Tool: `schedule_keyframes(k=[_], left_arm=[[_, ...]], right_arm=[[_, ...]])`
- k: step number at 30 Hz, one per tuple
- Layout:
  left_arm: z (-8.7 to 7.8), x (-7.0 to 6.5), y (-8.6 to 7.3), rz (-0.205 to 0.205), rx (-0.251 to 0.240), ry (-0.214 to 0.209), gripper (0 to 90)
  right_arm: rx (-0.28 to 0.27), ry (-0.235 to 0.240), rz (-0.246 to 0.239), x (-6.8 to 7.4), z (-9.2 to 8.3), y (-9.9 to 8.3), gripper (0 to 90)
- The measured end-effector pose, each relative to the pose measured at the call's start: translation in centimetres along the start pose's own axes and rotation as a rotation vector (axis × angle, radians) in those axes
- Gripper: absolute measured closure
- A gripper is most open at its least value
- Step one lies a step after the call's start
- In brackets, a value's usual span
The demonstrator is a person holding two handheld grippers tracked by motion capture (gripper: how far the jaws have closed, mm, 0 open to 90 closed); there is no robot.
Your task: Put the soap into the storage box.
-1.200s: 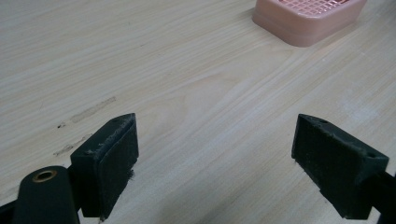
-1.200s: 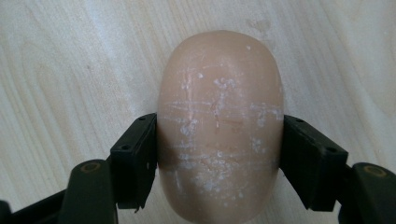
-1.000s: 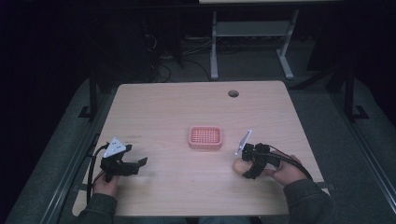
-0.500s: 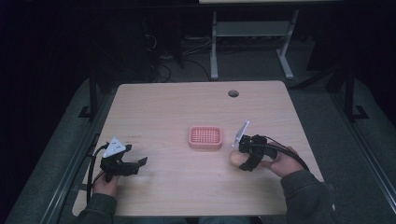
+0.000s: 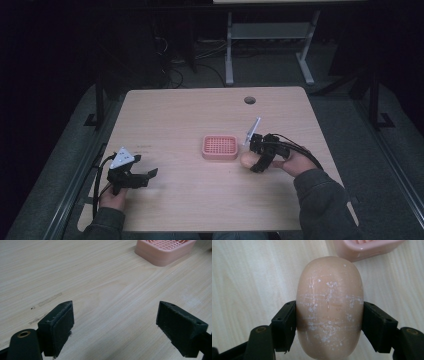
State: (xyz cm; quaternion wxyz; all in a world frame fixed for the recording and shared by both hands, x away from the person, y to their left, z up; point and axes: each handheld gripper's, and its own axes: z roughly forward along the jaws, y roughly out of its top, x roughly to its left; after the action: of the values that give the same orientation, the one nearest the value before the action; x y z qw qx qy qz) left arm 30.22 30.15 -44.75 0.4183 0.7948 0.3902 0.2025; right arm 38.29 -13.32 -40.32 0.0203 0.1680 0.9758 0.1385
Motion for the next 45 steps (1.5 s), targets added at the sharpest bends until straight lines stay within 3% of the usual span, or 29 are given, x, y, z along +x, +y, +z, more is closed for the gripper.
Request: schedule_keyframes(k=[27,45], left_arm=[[-0.1,0.1,0.0,-0.003,-0.006,-0.001,14.3],[-0.1,0.0,0.0,-0.004,-0.007,-0.004,14.3]], right_arm=[[-0.006,0.023,-0.047,-2.7,0.0,5.6,32.0],[0.020,0.039,-0.084,-3.8,1.2,8.9,32.0]])
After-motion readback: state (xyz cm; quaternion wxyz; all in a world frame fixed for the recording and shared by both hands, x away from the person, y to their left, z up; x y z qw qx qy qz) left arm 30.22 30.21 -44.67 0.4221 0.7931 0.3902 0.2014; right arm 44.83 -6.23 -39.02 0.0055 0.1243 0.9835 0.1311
